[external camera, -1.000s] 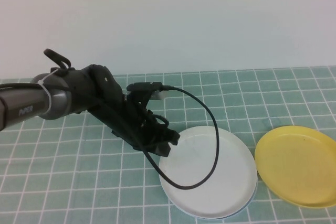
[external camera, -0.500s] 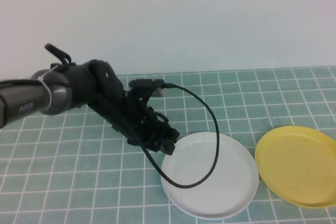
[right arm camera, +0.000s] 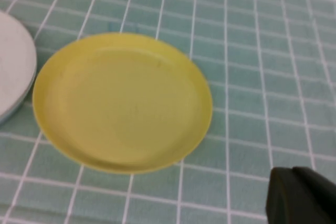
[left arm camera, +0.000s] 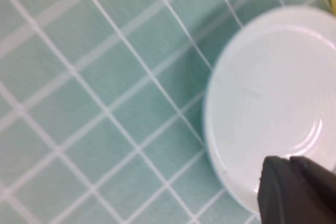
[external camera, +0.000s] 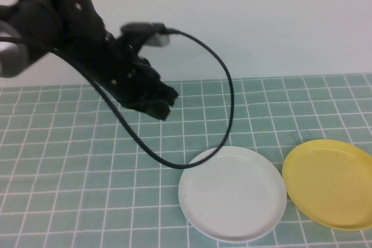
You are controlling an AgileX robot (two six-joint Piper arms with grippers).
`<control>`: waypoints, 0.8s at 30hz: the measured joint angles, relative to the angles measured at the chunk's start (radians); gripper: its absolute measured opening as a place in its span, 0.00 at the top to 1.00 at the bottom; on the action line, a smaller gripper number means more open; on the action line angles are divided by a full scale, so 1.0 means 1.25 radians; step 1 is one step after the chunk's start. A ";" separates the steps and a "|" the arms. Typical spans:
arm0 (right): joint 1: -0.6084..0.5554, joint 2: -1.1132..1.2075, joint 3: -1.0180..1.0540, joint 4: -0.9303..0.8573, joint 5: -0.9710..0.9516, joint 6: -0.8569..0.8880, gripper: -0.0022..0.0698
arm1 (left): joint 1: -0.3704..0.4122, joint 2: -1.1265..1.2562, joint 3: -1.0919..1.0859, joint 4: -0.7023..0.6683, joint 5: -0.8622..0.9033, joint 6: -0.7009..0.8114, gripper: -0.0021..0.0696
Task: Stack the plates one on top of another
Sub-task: Place the white plate on the blue plate, then pick up the yellow plate
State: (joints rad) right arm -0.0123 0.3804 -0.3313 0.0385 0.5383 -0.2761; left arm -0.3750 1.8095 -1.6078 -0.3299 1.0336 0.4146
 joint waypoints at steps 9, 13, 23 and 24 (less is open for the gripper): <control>0.000 0.273 -0.142 0.015 0.151 -0.005 0.94 | 0.070 -0.203 0.088 0.012 -0.079 0.039 0.97; 0.000 0.445 -0.214 0.019 0.167 -0.014 0.79 | 0.078 -0.302 0.172 0.012 -0.179 0.078 0.97; 0.003 0.837 -0.446 0.028 0.161 0.033 0.52 | 0.076 -0.550 0.344 -0.012 -0.378 0.137 0.97; 0.003 0.869 -0.468 0.028 0.166 0.038 0.51 | 0.076 -0.571 0.357 -0.012 -0.395 0.137 0.97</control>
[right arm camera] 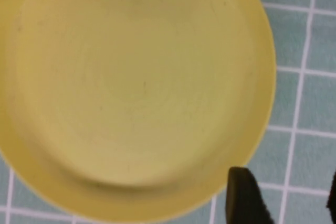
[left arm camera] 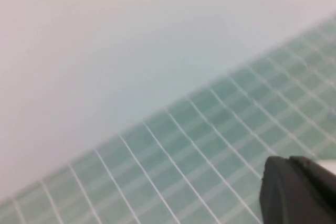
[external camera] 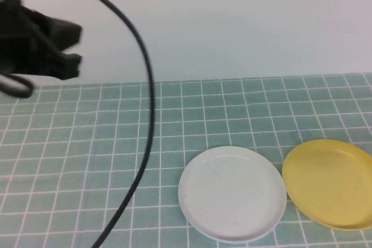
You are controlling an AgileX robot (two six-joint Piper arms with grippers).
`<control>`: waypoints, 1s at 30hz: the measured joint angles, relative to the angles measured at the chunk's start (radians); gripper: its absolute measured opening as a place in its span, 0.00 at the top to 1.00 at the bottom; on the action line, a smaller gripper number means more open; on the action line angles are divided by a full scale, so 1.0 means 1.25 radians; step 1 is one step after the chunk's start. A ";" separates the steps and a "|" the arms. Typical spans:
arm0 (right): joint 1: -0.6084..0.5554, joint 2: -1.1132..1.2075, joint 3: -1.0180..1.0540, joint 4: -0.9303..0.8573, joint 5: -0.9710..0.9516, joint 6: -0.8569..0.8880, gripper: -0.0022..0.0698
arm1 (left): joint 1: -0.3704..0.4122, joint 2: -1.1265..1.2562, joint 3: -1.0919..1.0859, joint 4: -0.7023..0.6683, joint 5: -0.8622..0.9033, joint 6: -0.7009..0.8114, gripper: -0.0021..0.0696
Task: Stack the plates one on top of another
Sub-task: Pick up the yellow plate
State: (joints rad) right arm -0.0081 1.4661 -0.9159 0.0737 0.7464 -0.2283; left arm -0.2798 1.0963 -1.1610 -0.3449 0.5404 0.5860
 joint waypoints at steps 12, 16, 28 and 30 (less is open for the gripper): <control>0.002 0.273 -0.162 -0.096 0.032 0.044 0.49 | 0.000 -0.072 0.166 -0.066 -0.073 0.008 0.97; 0.002 0.306 -0.171 -0.118 0.033 0.052 0.49 | 0.000 -0.083 0.167 -0.069 -0.094 0.008 0.97; 0.002 0.360 -0.172 -0.036 0.017 0.040 0.51 | 0.000 -0.085 0.167 -0.068 -0.102 0.008 0.97; 0.002 0.367 -0.172 -0.036 0.023 0.040 0.55 | 0.000 -0.085 0.167 -0.068 -0.102 0.008 0.97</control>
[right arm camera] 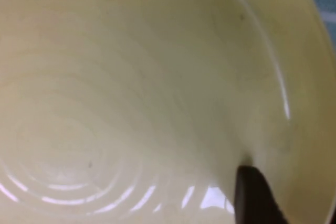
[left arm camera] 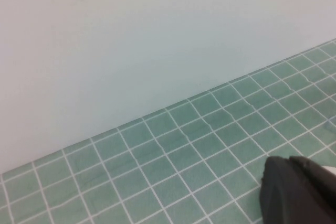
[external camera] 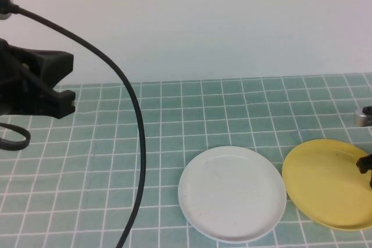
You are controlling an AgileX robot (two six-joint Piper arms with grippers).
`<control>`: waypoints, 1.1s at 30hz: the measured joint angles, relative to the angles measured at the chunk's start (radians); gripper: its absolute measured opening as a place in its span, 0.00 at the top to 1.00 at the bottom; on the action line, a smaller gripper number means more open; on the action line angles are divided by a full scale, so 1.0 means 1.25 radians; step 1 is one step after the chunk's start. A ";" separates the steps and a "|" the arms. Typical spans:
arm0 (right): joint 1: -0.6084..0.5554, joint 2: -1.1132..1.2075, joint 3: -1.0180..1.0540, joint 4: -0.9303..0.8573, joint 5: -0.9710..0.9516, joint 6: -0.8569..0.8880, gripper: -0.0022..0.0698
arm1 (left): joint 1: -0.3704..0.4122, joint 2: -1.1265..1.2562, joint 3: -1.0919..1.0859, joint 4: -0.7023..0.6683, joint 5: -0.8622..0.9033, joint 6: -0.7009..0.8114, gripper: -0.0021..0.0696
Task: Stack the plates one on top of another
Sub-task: Pick up the yellow plate, then place the yellow plate on the white plate
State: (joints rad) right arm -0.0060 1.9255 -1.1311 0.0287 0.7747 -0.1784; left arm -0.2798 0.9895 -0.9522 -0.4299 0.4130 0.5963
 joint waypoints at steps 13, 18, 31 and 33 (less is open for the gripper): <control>0.000 0.003 -0.108 0.000 0.116 -0.003 0.94 | 0.000 0.002 0.000 0.000 -0.008 0.000 0.97; 0.000 0.003 -0.235 -0.023 0.226 -0.008 0.95 | 0.000 0.002 0.000 0.000 -0.008 0.000 0.97; 0.090 -0.020 -0.484 0.147 0.346 -0.048 0.95 | 0.000 0.002 0.000 0.000 -0.007 0.000 0.97; 0.163 -0.018 -0.464 0.132 0.333 -0.048 0.95 | 0.000 0.002 0.000 0.000 -0.010 0.000 0.97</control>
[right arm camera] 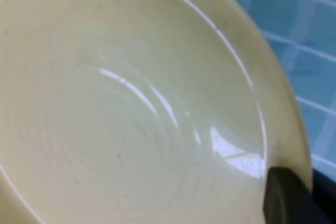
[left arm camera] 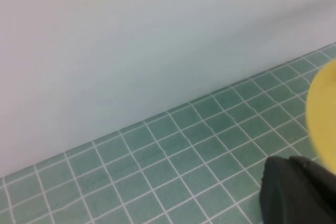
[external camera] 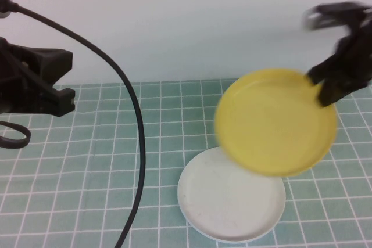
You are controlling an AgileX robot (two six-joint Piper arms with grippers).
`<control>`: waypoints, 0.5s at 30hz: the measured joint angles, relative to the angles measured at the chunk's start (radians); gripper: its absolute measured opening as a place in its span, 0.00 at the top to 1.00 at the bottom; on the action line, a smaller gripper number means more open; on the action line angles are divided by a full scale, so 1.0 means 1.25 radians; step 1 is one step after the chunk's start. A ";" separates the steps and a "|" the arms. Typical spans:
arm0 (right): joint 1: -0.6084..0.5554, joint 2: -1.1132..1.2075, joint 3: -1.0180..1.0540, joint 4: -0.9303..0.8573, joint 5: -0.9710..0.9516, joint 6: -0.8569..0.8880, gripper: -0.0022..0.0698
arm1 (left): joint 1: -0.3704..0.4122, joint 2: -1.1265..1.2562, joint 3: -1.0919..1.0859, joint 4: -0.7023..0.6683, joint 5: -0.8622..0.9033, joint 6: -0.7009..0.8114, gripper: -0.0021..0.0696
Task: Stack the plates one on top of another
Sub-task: Place the yellow plate on the white plate
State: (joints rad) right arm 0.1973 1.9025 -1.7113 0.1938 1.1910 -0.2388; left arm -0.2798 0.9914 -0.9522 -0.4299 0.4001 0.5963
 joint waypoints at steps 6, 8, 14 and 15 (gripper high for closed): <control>0.179 0.068 0.012 -0.070 -0.063 0.030 0.95 | 0.000 0.000 0.000 0.000 -0.002 0.000 0.97; 0.212 0.096 0.014 -0.080 -0.082 0.043 0.95 | 0.000 0.000 0.000 0.000 -0.003 0.000 0.97; 0.236 0.167 0.017 -0.110 -0.091 0.062 0.95 | 0.000 0.000 0.000 0.000 -0.004 0.000 0.97; 0.236 0.172 0.017 -0.122 -0.089 0.066 0.95 | 0.000 0.000 0.000 0.004 -0.004 0.000 0.97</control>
State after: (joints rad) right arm 0.4920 2.1172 -1.6904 0.0416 1.0802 -0.1563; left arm -0.2798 0.9914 -0.9522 -0.4246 0.3954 0.5963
